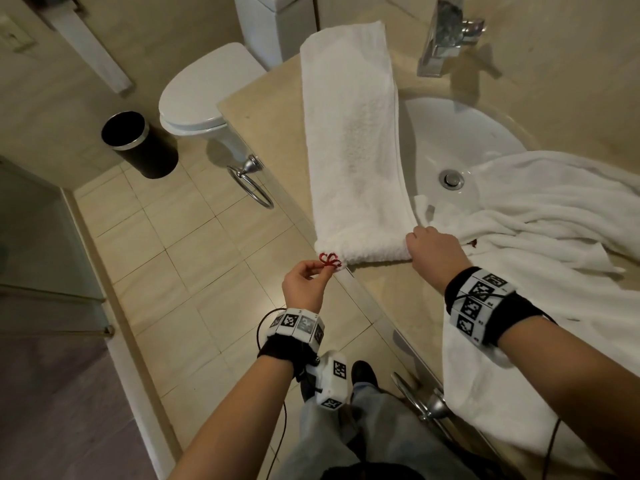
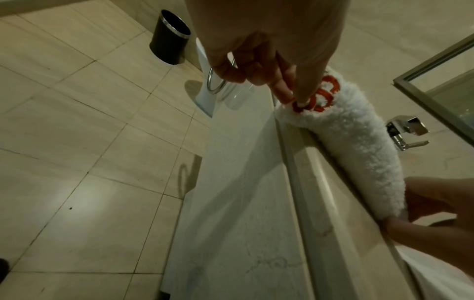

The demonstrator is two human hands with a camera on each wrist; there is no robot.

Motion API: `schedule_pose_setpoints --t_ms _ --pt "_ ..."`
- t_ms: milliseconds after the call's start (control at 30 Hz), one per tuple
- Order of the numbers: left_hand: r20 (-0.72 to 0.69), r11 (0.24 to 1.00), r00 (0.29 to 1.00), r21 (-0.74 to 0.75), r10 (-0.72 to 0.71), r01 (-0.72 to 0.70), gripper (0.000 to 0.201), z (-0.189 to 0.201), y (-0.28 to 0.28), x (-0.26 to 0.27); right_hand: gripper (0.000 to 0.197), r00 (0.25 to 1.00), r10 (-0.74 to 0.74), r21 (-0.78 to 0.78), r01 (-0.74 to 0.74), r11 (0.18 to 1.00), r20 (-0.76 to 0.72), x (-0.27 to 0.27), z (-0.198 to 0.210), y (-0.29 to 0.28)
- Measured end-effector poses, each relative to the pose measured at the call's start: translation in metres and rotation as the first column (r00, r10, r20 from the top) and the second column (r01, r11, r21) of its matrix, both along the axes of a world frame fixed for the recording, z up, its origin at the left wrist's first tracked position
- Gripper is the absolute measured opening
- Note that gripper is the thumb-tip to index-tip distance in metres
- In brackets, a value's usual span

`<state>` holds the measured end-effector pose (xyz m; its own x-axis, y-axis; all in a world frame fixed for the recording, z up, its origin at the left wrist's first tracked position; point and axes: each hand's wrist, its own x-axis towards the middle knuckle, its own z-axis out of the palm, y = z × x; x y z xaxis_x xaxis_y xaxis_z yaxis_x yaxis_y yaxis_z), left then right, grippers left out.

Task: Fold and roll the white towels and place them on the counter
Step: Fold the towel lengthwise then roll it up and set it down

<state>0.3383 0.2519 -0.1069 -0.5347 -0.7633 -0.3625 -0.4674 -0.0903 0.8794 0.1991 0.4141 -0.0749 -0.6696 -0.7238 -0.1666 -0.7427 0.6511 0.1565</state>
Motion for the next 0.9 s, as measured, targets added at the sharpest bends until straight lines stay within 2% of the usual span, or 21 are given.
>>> schedule_pose_setpoints --t_ms 33,133,267,433,600,667,700,733,767,800,833,867,900 --pt "-0.006 1.000 1.000 0.011 -0.016 0.016 0.012 0.000 -0.001 0.000 0.027 1.000 0.006 -0.007 -0.006 1.000 -0.017 0.000 0.002 0.000" --pt "0.002 0.988 0.989 0.014 -0.151 0.151 0.015 0.003 0.000 -0.002 0.046 0.999 0.049 0.022 -0.049 0.999 0.009 0.001 0.002 0.000" --pt "0.011 0.970 0.971 -0.033 -0.240 0.241 0.011 0.009 -0.009 -0.007 0.045 0.994 0.093 -0.024 -0.095 0.995 -0.065 0.000 -0.002 0.004" --pt "0.141 0.838 0.851 -0.153 -0.506 0.524 0.022 0.014 -0.034 -0.001 0.043 0.991 0.114 0.003 -0.114 0.993 -0.076 -0.003 0.001 0.007" --pt "0.216 0.808 0.812 -0.130 -0.543 0.575 0.028 0.014 -0.038 -0.007 0.044 0.991 0.130 -0.011 -0.130 0.991 -0.009 -0.008 0.001 0.006" --pt "0.246 0.825 0.836 -0.177 -0.490 0.536 0.043 0.012 -0.037 -0.004 0.044 0.988 0.157 -0.009 -0.157 0.988 0.001 -0.009 0.004 0.004" --pt "0.259 0.822 0.856 -0.256 -0.448 0.508 0.054 0.013 -0.036 -0.001 0.043 0.986 0.167 -0.001 -0.167 0.986 0.014 -0.010 0.005 0.003" --pt "0.273 0.771 0.864 -0.393 -0.422 0.501 0.063 0.014 -0.037 0.000 0.043 0.984 0.174 0.003 -0.175 0.985 0.024 -0.011 0.005 0.002" --pt "0.304 0.639 0.846 -0.556 -0.439 0.532 0.069 0.017 -0.035 0.001 0.043 0.983 0.178 0.006 -0.179 0.984 0.031 -0.012 0.005 0.002" --pt "0.351 0.431 0.800 -0.700 -0.487 0.569 0.072 0.020 -0.033 0.000 0.043 0.983 0.179 0.007 -0.179 0.984 0.029 -0.012 0.005 0.003" --pt "0.442 0.193 0.732 -0.773 -0.519 0.604 0.076 0.021 -0.030 -0.002 0.043 0.984 0.173 0.011 -0.174 0.985 0.032 -0.012 0.004 0.003" --pt "0.545 0.002 0.654 -0.767 -0.524 0.641 0.079 0.021 -0.026 -0.006 0.043 0.986 0.165 0.014 -0.165 0.986 0.034 -0.012 0.004 0.004" --pt "0.623 -0.100 0.591 -0.727 -0.513 0.679 0.079 0.021 -0.023 -0.011 0.042 0.987 0.154 0.017 -0.155 0.988 0.043 -0.012 0.004 0.004"
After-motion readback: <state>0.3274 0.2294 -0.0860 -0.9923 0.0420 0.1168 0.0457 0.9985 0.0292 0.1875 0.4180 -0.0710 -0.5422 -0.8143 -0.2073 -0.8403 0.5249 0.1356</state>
